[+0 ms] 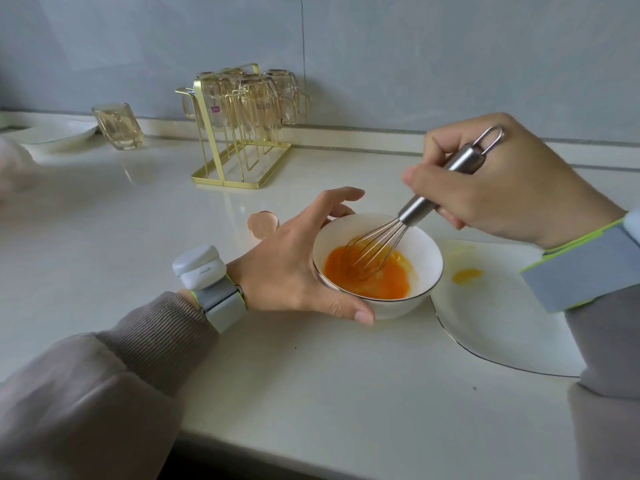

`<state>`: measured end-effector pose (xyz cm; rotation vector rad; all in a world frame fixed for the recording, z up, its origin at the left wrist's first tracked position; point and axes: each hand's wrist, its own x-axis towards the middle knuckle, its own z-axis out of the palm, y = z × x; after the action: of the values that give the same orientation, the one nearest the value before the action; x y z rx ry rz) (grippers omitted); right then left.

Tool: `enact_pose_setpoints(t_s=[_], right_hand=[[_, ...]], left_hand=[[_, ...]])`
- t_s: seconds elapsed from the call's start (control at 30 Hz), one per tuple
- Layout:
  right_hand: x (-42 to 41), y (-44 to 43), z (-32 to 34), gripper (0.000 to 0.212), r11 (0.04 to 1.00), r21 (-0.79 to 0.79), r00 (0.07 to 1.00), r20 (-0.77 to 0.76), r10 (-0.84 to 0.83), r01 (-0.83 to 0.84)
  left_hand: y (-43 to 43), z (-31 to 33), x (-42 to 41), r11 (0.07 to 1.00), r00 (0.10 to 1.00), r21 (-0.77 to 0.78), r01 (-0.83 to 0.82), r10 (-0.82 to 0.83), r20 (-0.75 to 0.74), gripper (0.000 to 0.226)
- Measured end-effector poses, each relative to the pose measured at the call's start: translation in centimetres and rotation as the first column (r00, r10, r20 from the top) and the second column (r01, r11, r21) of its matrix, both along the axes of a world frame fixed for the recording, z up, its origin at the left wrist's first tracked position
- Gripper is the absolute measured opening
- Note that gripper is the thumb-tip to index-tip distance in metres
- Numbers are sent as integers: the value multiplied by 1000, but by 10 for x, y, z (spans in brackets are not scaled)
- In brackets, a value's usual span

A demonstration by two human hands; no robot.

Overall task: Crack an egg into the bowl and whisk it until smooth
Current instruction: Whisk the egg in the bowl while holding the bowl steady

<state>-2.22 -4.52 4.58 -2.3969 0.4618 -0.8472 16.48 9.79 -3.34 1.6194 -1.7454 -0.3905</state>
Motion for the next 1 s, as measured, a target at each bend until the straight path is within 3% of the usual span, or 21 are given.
enact_pose_setpoints(t_s=[0.17,0.3,0.4,0.5,0.67,0.83,1.0], right_hand=[[-23,-16,14,27,981,195,996,88,-7,-10],[-36,-24,11,29,970,238,999,-7,45,-42],[-40,-26,-5,11,967,245,997,-35,75,-64],[-41,-23,-14,11,966,249,996,-23,83,-75],[-46,-22,-15,33,968,242,998,4,70,-69],[-40,-14,-26,26,918,379,993,59,100,-116],[-41,-24,-31,30,954,300,994,102,-43,11]], left_hand=[[2,2,-1,1000,1000,13,0,1,-25,128],[-1,2,-1,999,998,3,35,-35,-54,126],[-2,2,0,999,997,22,49,-47,-61,125],[-4,7,3,993,998,102,53,-54,13,131],[-11,26,10,962,980,266,62,-109,168,133],[-8,13,10,979,993,166,117,-119,1,132],[-6,8,8,986,991,116,123,-117,-57,131]])
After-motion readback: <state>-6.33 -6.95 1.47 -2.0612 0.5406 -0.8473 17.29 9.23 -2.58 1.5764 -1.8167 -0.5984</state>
